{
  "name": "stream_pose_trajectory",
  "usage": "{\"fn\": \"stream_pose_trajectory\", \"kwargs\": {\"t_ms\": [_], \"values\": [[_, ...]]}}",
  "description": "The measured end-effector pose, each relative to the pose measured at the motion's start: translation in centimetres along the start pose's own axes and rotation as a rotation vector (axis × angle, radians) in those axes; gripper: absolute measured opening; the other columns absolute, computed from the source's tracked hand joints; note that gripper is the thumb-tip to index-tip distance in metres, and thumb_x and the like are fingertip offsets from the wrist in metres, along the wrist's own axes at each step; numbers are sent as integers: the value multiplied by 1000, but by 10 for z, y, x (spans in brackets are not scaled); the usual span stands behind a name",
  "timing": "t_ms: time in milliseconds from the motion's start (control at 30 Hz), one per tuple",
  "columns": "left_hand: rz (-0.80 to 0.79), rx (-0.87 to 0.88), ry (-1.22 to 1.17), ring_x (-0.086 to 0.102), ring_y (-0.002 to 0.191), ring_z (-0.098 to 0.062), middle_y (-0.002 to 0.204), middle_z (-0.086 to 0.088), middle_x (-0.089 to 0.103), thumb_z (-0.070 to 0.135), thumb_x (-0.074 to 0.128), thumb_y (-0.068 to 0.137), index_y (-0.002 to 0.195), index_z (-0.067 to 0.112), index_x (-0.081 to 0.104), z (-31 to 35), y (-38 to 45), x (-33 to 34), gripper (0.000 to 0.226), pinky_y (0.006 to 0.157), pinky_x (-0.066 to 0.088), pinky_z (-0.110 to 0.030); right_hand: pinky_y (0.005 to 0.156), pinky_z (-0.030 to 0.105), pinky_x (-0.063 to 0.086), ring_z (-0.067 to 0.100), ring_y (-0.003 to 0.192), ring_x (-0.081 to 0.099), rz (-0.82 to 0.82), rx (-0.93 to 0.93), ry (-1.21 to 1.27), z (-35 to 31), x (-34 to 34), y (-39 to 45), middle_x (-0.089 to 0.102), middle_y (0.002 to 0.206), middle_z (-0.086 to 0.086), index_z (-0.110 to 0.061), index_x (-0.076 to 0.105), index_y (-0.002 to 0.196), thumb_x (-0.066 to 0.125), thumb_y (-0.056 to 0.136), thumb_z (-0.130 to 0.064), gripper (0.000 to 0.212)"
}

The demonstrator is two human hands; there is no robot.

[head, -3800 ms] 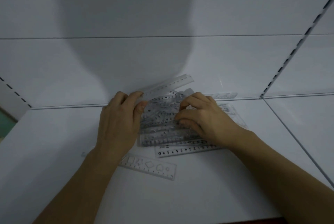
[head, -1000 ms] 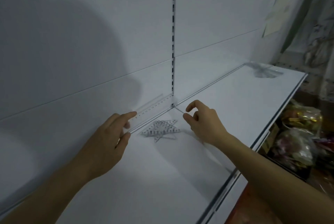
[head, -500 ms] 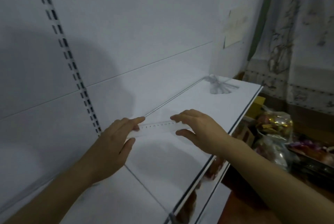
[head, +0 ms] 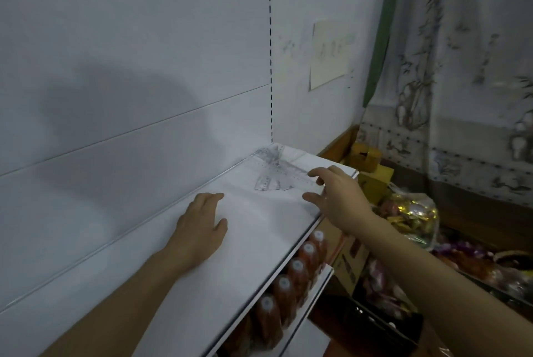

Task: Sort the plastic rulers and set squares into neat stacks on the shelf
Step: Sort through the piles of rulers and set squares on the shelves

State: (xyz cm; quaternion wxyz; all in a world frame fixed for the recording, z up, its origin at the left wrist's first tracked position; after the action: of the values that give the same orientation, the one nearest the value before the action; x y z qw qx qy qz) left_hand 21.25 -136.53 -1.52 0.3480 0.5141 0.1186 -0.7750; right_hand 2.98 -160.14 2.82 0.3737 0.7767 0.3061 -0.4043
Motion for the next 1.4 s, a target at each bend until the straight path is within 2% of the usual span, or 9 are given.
{"fn": "stream_pose_trajectory", "kwargs": {"t_ms": [100,200,300,600,733,867,1067,1267,1400], "values": [[-26,-60,99,38,138,-17,154,4,32,32,42,101,150,24,37,6,19,17,49,117,25,-44,78,32,50,17,93,60,20,8,9,7,17,36,60,118,-1,-24,57,121,67,93,-46,37],[-34,-82,172,25,147,-14,161,4,22,35,33,104,153,26,30,12,27,27,51,122,12,-47,74,31,43,21,97,59,53,20,31,8,33,63,61,111,0,-21,58,113,65,94,-42,29],[-34,-89,199,17,149,-11,163,6,17,36,29,104,155,27,26,15,25,30,52,123,6,-47,77,36,46,23,101,55,75,32,28,8,45,77,60,107,1,-20,61,107,66,92,-42,26],[-27,-105,197,23,147,-10,160,8,26,47,22,93,152,29,32,16,24,27,62,122,11,-47,87,41,40,25,112,49,-11,-34,11,8,62,77,64,112,-4,-26,64,107,64,90,-53,32],[-37,-100,153,24,147,-10,161,7,25,38,36,103,153,26,33,14,23,24,51,123,10,-43,93,44,41,23,116,46,-22,-78,6,6,54,63,61,121,-3,-28,62,113,60,94,-50,29],[-61,-89,137,31,145,-16,159,1,31,48,37,100,151,21,37,-2,6,-4,58,120,24,-40,100,43,41,20,123,44,-73,-201,-13,-19,40,39,59,130,-5,-30,61,119,57,97,-47,28],[61,-101,248,34,143,-20,157,-5,37,63,21,87,149,16,42,-44,-83,-89,80,119,24,-33,105,46,43,19,131,43,-201,-468,-37,-124,37,-9,56,137,-7,-28,54,134,54,98,-50,42],[139,-204,313,31,145,-18,159,-2,33,62,21,90,150,17,40,-106,-241,-172,78,118,25,-35,116,38,34,18,141,38,-296,-736,15,-290,56,-83,46,152,-4,-21,41,150,50,101,-49,56],[203,-347,332,31,145,-16,159,1,33,63,24,91,150,20,40,-159,-374,-229,75,117,22,-28,118,36,28,18,145,34,-349,-916,73,-412,70,-159,41,156,-2,-19,36,153,49,102,-47,59]]}}
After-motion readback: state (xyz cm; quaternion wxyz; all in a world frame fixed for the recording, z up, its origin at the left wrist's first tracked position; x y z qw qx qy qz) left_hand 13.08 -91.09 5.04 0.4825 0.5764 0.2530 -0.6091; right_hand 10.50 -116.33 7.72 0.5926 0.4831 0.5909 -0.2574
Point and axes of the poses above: each hand's wrist, its own y-axis towards the middle knuckle, its own x-axis out of the palm, z = x × y, the point moved 4 cm from there along y, towards the middle knuckle
